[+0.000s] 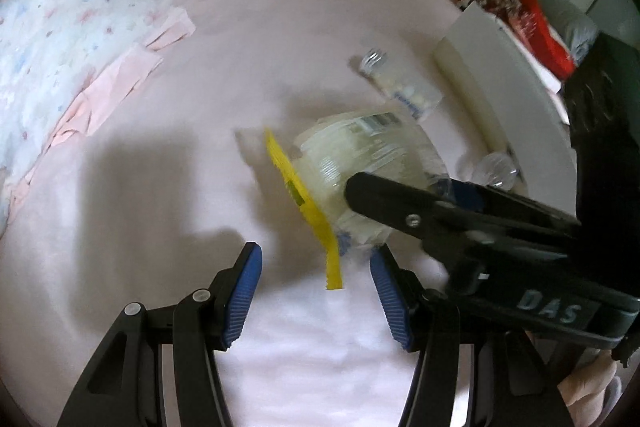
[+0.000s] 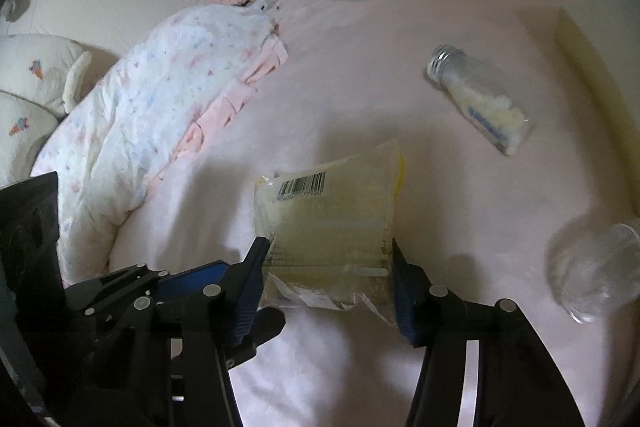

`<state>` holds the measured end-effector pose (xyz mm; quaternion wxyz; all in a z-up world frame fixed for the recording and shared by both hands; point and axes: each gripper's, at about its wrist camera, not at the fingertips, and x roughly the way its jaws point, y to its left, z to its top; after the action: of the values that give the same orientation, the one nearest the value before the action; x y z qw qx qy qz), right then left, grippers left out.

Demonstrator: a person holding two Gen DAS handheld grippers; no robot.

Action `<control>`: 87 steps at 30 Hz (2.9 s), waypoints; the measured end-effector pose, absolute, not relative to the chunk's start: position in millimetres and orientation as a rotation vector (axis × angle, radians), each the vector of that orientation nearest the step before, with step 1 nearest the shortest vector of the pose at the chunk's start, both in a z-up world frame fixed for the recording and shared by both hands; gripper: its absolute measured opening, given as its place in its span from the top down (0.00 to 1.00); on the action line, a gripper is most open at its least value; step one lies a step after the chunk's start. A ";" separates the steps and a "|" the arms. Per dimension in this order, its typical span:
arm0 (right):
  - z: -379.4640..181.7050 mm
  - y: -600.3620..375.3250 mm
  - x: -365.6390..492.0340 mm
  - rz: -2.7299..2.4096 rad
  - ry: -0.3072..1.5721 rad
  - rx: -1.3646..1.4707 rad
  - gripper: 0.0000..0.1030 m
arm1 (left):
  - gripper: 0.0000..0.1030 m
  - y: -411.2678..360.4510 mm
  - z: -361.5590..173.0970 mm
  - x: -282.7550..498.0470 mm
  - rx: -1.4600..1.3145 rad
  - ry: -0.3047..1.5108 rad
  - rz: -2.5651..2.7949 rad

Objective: Organize objects
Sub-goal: 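Carry the bread bag into the grey tray and release it, then grasp the clear ribbed plastic cup with the right gripper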

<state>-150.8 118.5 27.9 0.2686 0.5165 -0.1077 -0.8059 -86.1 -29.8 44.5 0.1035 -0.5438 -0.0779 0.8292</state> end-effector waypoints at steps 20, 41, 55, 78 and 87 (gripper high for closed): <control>149.6 278.3 -104.3 -2.919 -0.424 0.847 0.46 | 0.47 34.3 84.4 -79.4 -1.364 -0.267 2.454; 128.5 308.5 -140.9 -2.999 -0.340 0.989 0.38 | 0.47 40.8 74.1 -76.8 -1.416 -0.208 2.463; 116.0 223.4 -111.9 -2.605 -0.147 1.084 0.38 | 0.47 21.9 59.2 -84.8 -1.533 -0.148 2.525; 14.9 229.7 -140.7 -2.630 -0.960 1.763 0.38 | 0.47 -15.9 49.4 -83.6 -1.581 -0.403 2.459; 10.7 235.2 -137.7 -2.704 -0.885 1.593 0.50 | 0.47 -12.6 45.9 -82.5 -1.587 -0.387 2.452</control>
<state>-137.7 235.2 10.7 -0.0596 0.4877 -0.2711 -0.8277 -82.5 -12.6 45.9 0.0976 -0.5360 -0.1307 0.8283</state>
